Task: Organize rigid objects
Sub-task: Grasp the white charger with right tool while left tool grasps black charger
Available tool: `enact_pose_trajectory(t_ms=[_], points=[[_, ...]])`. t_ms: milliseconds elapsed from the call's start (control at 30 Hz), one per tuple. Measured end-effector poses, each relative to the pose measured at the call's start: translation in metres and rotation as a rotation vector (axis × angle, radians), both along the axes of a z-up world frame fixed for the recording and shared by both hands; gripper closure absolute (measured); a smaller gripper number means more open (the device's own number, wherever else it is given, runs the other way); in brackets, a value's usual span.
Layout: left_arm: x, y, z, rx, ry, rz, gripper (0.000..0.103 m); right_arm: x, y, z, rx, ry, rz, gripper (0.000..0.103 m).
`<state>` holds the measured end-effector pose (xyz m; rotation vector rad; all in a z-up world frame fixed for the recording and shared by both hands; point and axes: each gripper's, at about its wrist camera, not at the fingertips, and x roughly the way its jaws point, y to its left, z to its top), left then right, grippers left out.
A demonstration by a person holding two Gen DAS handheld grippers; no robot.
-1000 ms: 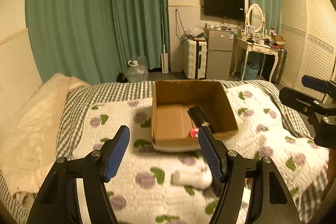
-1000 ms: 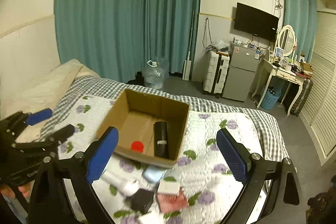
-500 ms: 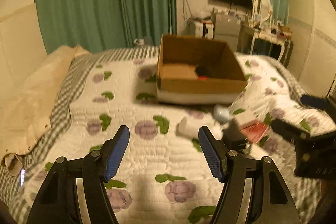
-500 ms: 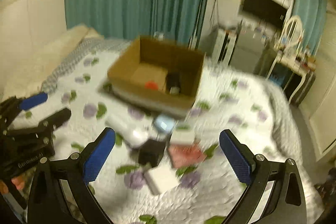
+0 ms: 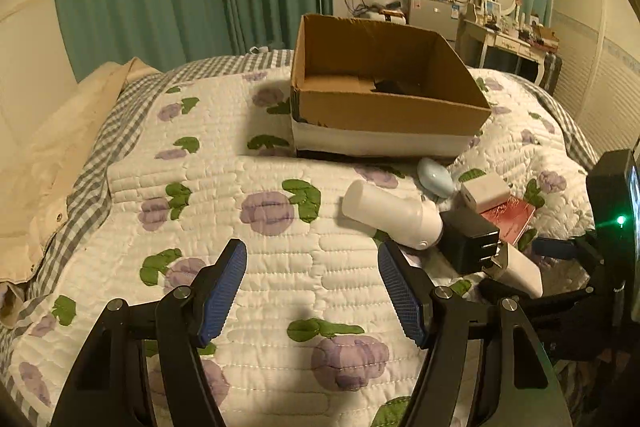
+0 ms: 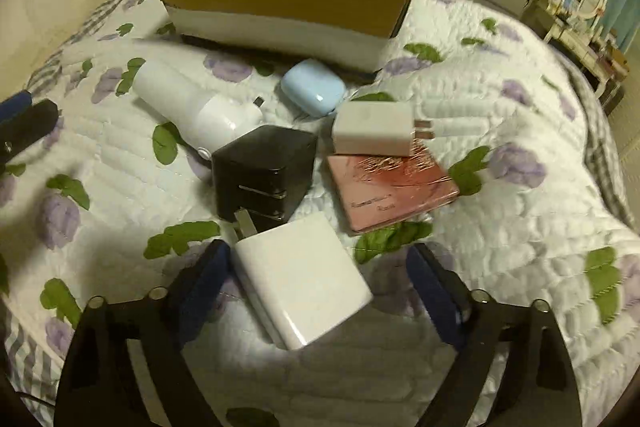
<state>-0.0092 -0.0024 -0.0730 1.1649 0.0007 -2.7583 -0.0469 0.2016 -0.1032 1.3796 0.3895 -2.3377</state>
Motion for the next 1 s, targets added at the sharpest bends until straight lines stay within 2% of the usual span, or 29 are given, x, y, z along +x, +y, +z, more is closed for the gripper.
enact_pose_trajectory(t_ms=[100,200,300,467,567,667,800,1000], points=[[-0.001,0.003,-0.001,-0.005,-0.011,-0.007,0.032,-0.001,-0.001,-0.002,-0.040,-0.038,0.024,0.038],[-0.002,0.008,-0.001,-0.012,-0.022,-0.015,0.032,0.008,-0.006,0.003,-0.002,-0.008,0.045,0.040],[-0.005,0.016,0.001,-0.014,-0.030,-0.026,0.032,0.017,-0.003,0.019,-0.006,0.018,0.058,0.044],[-0.016,0.037,0.000,0.022,-0.053,-0.067,0.032,0.007,0.020,0.056,-0.018,0.122,-0.011,0.047],[-0.028,0.055,-0.007,0.055,-0.078,-0.091,0.032,-0.005,0.035,0.065,-0.022,0.149,-0.068,0.049],[-0.040,0.074,-0.018,0.067,-0.108,-0.103,0.032,-0.015,0.045,0.063,-0.029,0.148,-0.100,0.049],[-0.048,0.098,-0.030,0.073,-0.131,-0.168,0.032,-0.023,0.054,0.055,-0.044,0.121,-0.119,0.050],[-0.063,0.110,-0.040,0.111,-0.158,-0.202,0.032,-0.030,0.059,0.051,-0.066,0.114,-0.134,0.050]])
